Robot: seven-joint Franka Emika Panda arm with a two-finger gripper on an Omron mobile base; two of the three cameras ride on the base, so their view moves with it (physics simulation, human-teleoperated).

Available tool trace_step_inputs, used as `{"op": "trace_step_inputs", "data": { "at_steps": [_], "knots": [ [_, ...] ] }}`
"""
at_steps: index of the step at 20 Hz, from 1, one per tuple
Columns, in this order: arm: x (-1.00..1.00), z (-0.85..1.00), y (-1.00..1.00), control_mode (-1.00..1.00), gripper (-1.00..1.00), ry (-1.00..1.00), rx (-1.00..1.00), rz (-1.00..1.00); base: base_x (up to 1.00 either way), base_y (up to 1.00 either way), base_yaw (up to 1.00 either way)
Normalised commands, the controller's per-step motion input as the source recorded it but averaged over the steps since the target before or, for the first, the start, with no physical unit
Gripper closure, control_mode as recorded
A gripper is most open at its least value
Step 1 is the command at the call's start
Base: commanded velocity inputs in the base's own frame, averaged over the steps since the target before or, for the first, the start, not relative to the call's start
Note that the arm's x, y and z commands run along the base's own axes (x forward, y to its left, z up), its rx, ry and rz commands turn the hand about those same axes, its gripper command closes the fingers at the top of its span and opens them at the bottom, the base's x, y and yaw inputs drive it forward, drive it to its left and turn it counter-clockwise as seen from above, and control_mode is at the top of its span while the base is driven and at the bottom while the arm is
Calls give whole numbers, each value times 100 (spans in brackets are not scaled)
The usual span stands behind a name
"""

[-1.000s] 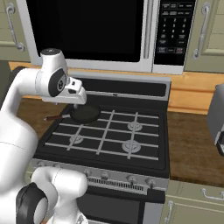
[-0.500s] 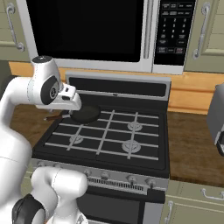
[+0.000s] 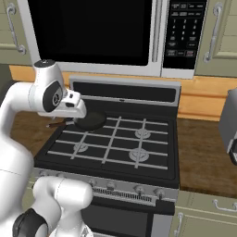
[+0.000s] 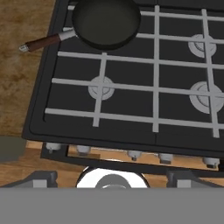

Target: Turn off the rear left burner of the stove.

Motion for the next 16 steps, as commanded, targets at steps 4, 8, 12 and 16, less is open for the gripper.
{"op": "trace_step_inputs", "data": {
  "at_steps": [4, 8, 12, 16],
  "knots": [
    [-18, -1, -34, -100, -100, 0, 0, 0, 0, 0, 0],
    [-11, 0, -22, -100, -100, -1, 0, 0, 0, 0, 0],
    [-2, 0, -5, -100, -100, 0, 0, 0, 0, 0, 0],
    [0, 0, 0, -100, -100, 0, 0, 0, 0, 0, 0]
  ]
}}
